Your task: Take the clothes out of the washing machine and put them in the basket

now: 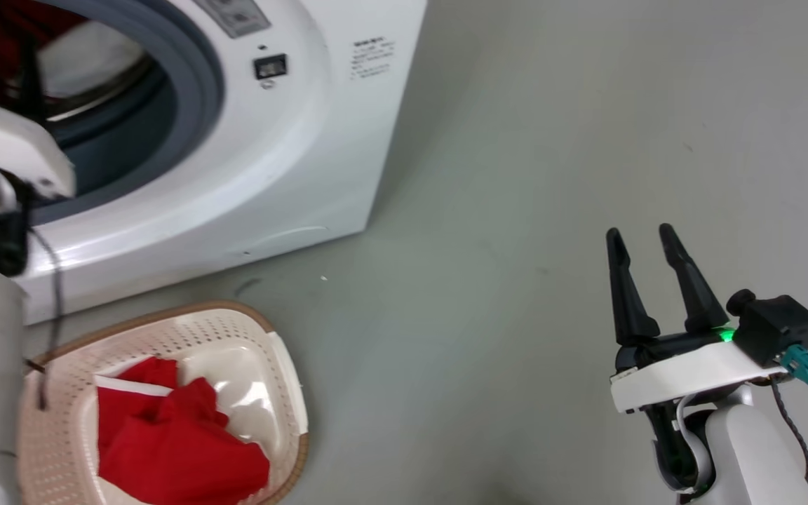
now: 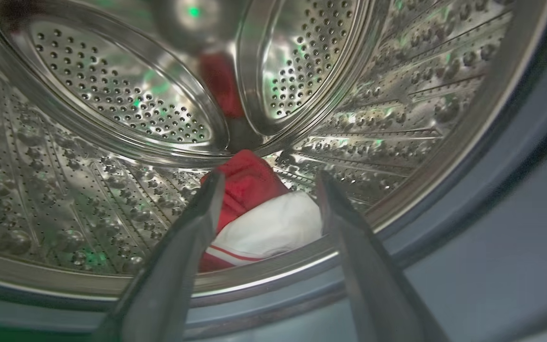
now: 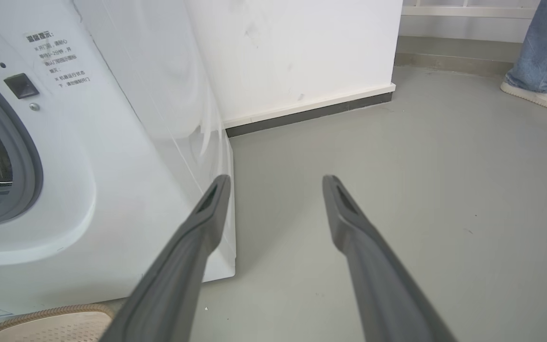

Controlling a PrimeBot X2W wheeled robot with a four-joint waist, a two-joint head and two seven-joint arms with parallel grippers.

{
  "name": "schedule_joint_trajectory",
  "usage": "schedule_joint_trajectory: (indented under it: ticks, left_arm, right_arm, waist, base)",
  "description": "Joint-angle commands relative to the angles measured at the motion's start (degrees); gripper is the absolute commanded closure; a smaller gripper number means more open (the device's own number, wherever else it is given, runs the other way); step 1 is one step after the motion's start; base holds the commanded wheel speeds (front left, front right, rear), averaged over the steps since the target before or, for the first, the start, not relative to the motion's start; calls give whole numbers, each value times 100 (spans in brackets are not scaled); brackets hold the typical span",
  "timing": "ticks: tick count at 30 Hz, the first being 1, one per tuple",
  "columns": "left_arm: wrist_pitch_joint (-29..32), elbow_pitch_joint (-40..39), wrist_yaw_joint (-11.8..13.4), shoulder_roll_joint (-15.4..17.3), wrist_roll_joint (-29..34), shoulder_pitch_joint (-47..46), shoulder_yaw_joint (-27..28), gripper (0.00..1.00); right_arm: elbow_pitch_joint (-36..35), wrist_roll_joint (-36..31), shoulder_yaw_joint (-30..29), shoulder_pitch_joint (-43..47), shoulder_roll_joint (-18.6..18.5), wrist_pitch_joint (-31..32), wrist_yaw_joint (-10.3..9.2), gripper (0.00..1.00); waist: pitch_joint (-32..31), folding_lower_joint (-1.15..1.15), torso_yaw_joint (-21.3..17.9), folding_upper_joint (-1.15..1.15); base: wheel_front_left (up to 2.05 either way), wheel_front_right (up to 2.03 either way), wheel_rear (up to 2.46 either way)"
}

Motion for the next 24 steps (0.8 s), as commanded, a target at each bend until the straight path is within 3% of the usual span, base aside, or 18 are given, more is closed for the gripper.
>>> schedule_joint_trajectory:
  ticks: [1,9,24]
  left_arm:
    - [141,62,-38,124,47,-181,-17,0]
    - [1335,304,-228,834,212,-1258,-344,0]
    - [3314,224,-345,1788,239,-2992,-1136,0]
  right_arm:
    - [28,77,36,-93,5,-31,-1,0]
    - [-66,435,207,-258,6,-29,-1,0]
    - [-183,853,587,-461,7,-30,-1,0]
  waist:
    - [266,0,-241,0]
    - [887,0,-600,0]
    - [1783,0,-1049,0]
  base:
    - [0,0,0]
    - [0,0,0]
    - [0,0,0]
